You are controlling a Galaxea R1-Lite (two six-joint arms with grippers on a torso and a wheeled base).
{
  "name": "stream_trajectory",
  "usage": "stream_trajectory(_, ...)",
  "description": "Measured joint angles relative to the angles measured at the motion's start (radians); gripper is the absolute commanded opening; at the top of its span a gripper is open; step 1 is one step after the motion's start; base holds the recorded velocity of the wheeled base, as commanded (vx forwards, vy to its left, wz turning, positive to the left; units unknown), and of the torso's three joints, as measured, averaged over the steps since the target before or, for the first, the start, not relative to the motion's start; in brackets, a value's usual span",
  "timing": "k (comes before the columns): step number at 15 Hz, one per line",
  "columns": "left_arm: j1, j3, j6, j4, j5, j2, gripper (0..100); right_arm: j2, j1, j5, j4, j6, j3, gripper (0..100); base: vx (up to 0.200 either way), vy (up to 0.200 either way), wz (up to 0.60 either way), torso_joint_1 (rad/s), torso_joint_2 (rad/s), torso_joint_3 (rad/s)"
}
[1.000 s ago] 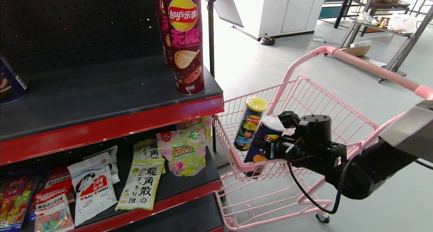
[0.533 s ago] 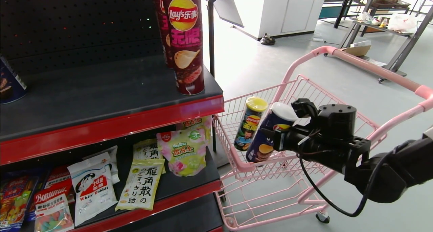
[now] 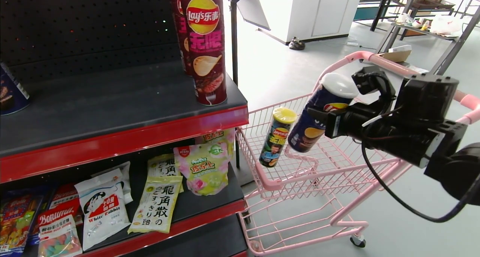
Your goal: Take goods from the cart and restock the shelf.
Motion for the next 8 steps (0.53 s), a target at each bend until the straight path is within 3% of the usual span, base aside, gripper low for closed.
stream_trajectory(3,0.0,0.0,-0.001,0.0,0.0,0.0,100,-0.16,-0.008,-0.038,0.261,-0.022,-0.071,0,0.0,0.0,0.0,0.0,0.0,0.0)
stream_trajectory(8,0.0,0.0,-0.001,0.0,-0.006,0.0,100,-0.553,-0.009,-0.251,0.699,-0.093,-0.03,0,0.0,0.0,0.0,0.0,0.0,0.0)
